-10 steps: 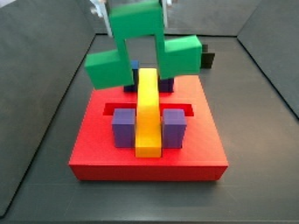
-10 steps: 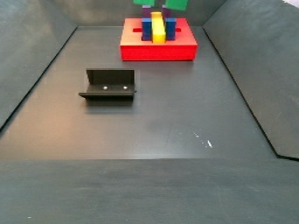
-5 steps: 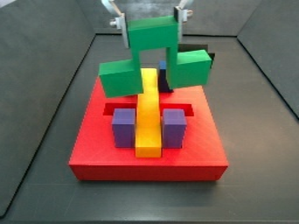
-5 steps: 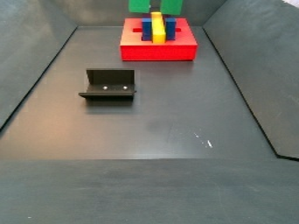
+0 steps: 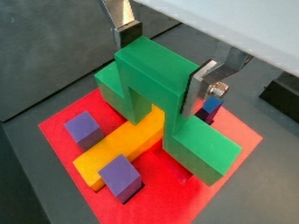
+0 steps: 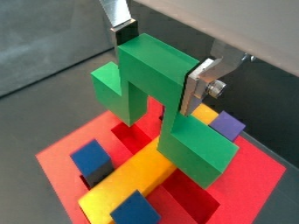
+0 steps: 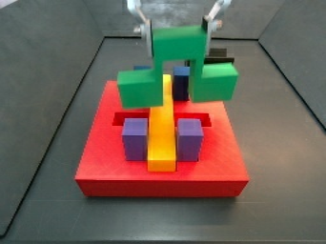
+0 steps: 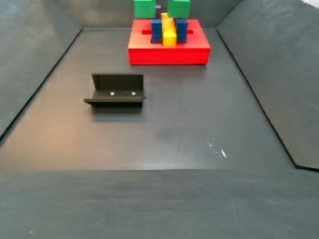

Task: Pick up the green object. Move up. Place the green object on the fixture. Regrasp the green object. Move to above the board. Insert the green object.
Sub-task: Insert the green object.

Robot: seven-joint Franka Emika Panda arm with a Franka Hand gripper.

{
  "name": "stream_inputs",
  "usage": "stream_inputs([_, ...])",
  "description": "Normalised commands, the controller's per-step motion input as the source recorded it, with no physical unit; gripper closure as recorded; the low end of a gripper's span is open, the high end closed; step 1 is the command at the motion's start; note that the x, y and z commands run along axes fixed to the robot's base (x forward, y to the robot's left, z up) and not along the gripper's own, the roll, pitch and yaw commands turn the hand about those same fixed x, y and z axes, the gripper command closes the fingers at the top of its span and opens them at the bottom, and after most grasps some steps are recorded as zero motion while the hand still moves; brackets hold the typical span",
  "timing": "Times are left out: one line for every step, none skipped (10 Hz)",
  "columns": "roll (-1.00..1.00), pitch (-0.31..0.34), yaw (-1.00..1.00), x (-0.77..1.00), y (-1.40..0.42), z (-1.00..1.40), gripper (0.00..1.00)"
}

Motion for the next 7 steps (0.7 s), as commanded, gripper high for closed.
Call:
stream_inputs([0.00, 0.130, -0.09, 0.03, 0.21, 0.00, 1.00])
stream_inputs([0.00, 0.129, -0.11, 0.00, 0.17, 0.01, 1.00])
stream_inputs([0.00, 0.107, -0.09, 0.00, 0.05, 0.00, 1.00])
stream_inputs([0.00, 0.087, -0.05, 0.00, 0.00, -0.06, 1.00])
stream_inputs([0.00, 0.073, 0.00, 0.00, 0.00, -0.13, 1.00])
stream_inputs([0.00, 0.071, -0.09, -0.07, 0.00, 0.00, 1.00])
stream_inputs([-0.01, 0.060, -0.14, -0.18, 0.00, 0.00, 1.00])
